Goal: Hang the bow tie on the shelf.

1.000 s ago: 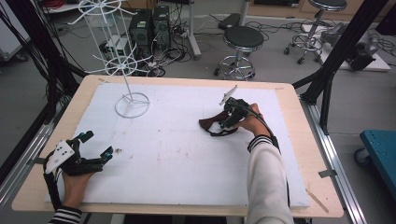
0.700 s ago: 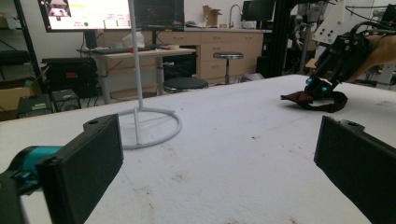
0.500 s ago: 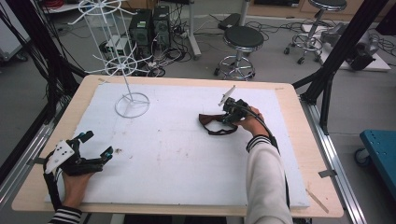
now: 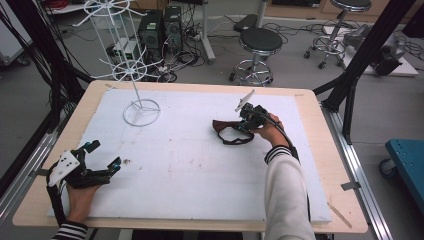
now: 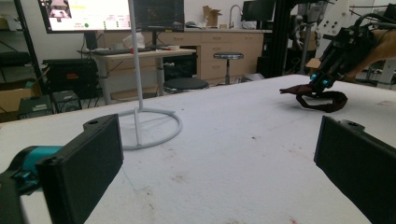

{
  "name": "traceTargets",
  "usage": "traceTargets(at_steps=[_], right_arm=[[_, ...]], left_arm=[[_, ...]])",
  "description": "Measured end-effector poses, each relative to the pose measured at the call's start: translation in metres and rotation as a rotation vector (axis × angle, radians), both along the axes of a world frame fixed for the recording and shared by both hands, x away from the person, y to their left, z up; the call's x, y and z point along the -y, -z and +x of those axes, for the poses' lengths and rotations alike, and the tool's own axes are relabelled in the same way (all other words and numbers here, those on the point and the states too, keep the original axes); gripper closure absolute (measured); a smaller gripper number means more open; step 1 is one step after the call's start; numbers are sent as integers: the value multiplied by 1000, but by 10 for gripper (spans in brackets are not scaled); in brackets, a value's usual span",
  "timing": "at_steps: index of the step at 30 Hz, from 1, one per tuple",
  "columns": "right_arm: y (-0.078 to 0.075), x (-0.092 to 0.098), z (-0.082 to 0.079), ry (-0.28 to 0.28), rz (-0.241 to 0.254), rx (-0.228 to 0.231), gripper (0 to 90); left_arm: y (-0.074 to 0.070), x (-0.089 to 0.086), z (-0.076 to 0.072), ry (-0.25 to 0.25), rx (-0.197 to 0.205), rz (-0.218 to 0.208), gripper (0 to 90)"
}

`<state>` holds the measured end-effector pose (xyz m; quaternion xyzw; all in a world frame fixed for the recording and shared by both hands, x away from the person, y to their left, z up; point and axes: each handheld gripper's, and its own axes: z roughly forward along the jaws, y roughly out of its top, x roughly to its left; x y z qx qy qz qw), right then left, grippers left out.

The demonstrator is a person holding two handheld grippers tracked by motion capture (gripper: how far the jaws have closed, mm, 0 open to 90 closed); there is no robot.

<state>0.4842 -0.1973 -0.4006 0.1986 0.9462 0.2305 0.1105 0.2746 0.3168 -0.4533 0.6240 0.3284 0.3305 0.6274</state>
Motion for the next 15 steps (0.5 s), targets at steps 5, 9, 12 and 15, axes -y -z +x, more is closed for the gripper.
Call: traceTargets(at_steps=[5,9,12,15], right_arm=[[-7,5,-9,1,59,18,831],[-15,10,-15,3,94,30,832],[-24,12,-20,4,119,44,832],[-32,13,-26,9,155,52,831]], left_arm=[[0,-1,0,2,-2,-9,17],[0,-2,1,6,-5,-17,17],[-1,-2,1,9,-16,-13,17],[-3,-3,0,19,-27,-15,17]])
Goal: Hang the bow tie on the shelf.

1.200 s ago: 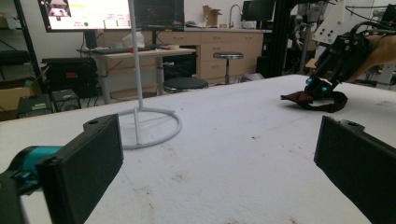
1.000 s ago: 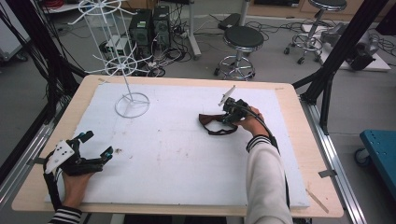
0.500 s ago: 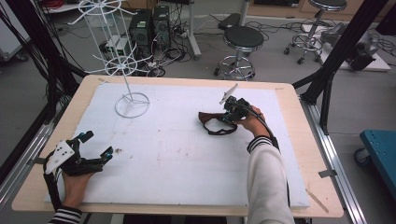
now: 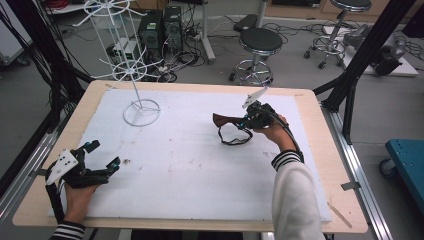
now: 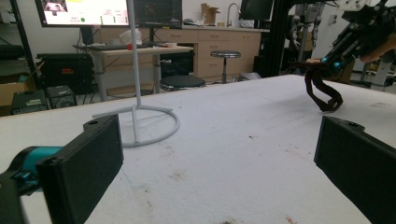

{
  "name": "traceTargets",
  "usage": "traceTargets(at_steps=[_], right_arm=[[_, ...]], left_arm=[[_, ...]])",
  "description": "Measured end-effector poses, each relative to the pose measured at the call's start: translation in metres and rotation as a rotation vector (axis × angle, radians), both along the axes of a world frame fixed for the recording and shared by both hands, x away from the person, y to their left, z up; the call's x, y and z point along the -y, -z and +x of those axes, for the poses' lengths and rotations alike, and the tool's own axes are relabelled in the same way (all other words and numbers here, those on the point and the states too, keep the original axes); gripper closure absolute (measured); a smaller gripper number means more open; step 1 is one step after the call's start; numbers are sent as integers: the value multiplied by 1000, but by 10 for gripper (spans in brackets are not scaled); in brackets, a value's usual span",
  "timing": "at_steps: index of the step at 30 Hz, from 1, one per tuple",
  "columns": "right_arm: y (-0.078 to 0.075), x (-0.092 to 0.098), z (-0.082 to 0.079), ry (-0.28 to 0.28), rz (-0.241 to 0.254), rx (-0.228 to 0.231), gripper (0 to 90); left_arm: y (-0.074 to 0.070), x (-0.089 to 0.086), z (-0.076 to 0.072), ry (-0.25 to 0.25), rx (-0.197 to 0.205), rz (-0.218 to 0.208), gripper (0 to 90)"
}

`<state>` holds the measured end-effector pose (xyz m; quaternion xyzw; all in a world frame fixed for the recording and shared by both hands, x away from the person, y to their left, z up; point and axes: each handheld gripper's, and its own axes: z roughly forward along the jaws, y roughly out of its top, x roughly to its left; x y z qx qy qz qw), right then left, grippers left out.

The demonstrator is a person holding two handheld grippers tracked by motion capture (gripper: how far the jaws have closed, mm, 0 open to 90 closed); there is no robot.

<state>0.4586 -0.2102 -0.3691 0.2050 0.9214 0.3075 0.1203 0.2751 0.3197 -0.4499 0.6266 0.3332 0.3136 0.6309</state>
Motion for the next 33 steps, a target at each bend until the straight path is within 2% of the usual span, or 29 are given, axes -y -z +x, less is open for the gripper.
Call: traceTargets(at_steps=[2,4,7,8,13,22,24,26,29,31,33], right_arm=[[-2,0,-2,1,12,-1,831],[-10,-3,-10,-13,46,11,832],[-15,-7,-16,-26,58,21,831],[-20,-10,-22,-44,73,33,831],[-29,-12,-33,-43,163,55,831],[-40,-16,-50,-53,187,71,831],[-44,-20,-57,-63,210,80,831],[-47,-22,-63,-66,216,87,831],[-49,-25,-73,-76,248,101,831],[-50,-28,-79,-72,250,106,831],[-52,-31,-85,-75,260,103,831]], left_arm=[[-3,-1,0,10,-1,-13,17],[-7,0,0,21,-4,-9,17],[-15,0,2,39,-8,0,17],[-17,1,2,43,-9,3,17],[-31,4,5,74,-8,7,17],[-55,14,11,156,-10,36,17],[-62,19,14,187,-12,42,17],[-65,21,15,192,-12,47,17],[-73,26,17,228,-18,68,17],[-76,28,18,235,-21,74,17],[-83,33,19,263,-18,87,17]])
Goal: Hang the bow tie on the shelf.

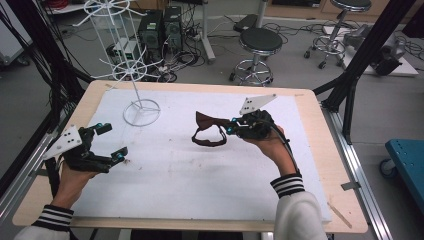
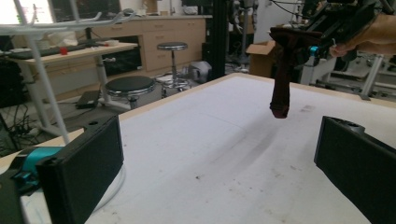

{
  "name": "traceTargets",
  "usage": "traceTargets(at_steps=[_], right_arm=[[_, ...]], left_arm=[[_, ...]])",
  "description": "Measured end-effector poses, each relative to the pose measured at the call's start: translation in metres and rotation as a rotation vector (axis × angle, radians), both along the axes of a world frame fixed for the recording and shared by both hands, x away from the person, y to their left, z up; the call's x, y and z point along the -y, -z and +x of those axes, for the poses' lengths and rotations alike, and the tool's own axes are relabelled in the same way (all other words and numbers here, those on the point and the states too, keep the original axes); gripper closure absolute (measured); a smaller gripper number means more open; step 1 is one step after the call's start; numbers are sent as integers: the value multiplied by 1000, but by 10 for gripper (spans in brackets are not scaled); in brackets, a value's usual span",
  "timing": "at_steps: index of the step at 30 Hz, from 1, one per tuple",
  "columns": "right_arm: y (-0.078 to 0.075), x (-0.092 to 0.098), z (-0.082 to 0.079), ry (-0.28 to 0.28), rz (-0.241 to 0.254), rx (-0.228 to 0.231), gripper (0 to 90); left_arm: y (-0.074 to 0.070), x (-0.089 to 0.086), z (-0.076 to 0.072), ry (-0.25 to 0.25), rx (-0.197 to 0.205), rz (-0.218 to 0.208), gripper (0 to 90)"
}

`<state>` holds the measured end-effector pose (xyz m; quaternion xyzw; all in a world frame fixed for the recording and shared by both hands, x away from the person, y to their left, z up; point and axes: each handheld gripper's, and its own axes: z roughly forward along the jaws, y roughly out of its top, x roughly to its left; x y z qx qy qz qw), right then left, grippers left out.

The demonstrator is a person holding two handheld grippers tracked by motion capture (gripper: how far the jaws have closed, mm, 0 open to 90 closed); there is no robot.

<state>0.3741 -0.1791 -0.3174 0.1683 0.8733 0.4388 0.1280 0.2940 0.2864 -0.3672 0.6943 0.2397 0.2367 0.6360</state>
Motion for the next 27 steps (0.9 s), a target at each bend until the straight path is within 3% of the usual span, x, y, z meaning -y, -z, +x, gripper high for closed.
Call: traceTargets(at_steps=[3,13,18,27], right_arm=[[-2,-6,-7,-6,15,25,831],[-9,-22,-23,-4,42,38,831],[-9,-28,-28,-16,82,28,831],[-3,-37,-33,-44,110,1,831]], left_arm=[[-5,4,1,18,4,7,17],[-20,26,9,102,-4,40,17],[-29,39,13,146,-2,55,17],[-44,65,17,220,-3,77,17]])
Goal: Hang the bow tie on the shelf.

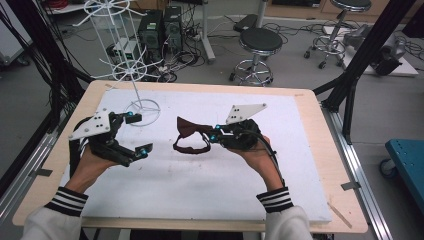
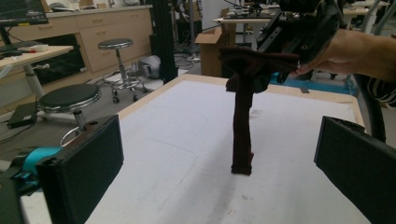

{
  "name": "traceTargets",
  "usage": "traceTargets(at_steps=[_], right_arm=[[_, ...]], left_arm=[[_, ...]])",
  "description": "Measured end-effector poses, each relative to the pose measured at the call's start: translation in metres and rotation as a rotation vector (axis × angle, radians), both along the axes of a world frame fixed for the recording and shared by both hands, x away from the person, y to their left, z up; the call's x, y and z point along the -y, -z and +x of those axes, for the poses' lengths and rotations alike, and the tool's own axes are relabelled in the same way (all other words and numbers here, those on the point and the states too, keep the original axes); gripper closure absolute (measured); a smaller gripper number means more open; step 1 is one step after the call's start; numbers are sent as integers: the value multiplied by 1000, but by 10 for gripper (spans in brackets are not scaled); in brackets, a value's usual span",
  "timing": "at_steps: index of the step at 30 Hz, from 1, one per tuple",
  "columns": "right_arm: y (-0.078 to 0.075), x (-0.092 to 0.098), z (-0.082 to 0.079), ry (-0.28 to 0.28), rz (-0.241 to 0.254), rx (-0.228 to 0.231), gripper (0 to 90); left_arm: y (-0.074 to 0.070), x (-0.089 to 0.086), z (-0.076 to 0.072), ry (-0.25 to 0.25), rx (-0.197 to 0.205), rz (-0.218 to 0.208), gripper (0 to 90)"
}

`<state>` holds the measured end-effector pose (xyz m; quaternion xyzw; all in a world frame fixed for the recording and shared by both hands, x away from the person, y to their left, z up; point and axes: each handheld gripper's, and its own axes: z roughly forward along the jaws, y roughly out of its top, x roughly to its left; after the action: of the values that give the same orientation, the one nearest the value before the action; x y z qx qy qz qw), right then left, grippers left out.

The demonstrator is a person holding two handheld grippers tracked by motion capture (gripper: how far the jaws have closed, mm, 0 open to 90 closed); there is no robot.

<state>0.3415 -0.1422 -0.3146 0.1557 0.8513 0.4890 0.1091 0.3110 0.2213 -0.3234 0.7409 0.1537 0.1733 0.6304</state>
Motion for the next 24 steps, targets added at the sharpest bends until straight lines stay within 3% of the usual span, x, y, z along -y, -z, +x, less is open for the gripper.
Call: traceTargets(at_steps=[8,21,24], right_arm=[[1,-8,-3,-15,-8,-8,830],[4,-18,-5,-37,-22,-6,829],[4,-20,-5,-44,-20,-5,829]], left_arm=[[-10,26,4,64,-19,30,17],[-10,57,9,130,-49,63,31],[-9,62,9,136,-44,74,139]])
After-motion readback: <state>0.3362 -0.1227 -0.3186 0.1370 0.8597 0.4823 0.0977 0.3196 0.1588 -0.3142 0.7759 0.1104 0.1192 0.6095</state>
